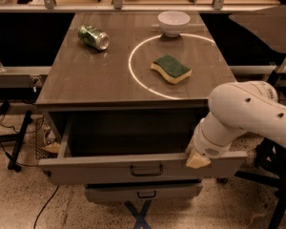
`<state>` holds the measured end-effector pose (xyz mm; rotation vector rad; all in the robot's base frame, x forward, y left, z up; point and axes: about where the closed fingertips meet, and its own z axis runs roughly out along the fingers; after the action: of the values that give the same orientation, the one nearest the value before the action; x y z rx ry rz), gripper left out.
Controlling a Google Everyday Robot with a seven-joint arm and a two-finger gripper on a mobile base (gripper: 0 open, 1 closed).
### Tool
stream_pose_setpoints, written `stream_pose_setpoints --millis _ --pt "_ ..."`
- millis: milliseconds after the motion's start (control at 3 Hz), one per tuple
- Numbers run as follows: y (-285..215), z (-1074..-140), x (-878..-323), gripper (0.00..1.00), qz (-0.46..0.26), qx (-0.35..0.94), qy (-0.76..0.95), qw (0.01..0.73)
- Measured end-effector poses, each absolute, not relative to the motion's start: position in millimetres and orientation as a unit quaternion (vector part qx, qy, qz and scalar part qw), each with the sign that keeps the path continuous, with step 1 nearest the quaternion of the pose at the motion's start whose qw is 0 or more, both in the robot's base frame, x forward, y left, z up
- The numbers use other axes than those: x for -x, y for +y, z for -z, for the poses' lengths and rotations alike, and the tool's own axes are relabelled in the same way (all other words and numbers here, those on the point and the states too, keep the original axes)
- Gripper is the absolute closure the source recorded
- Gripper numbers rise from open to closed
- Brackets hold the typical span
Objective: Open top drawer
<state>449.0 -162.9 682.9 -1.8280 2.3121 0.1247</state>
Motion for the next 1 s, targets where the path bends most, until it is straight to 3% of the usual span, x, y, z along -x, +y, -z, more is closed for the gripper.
stream_pose_setpoints --millis 1000 --pt "-165.7 -695.8 -439.7 0.14 -0.033 0.624 0.777 0.076"
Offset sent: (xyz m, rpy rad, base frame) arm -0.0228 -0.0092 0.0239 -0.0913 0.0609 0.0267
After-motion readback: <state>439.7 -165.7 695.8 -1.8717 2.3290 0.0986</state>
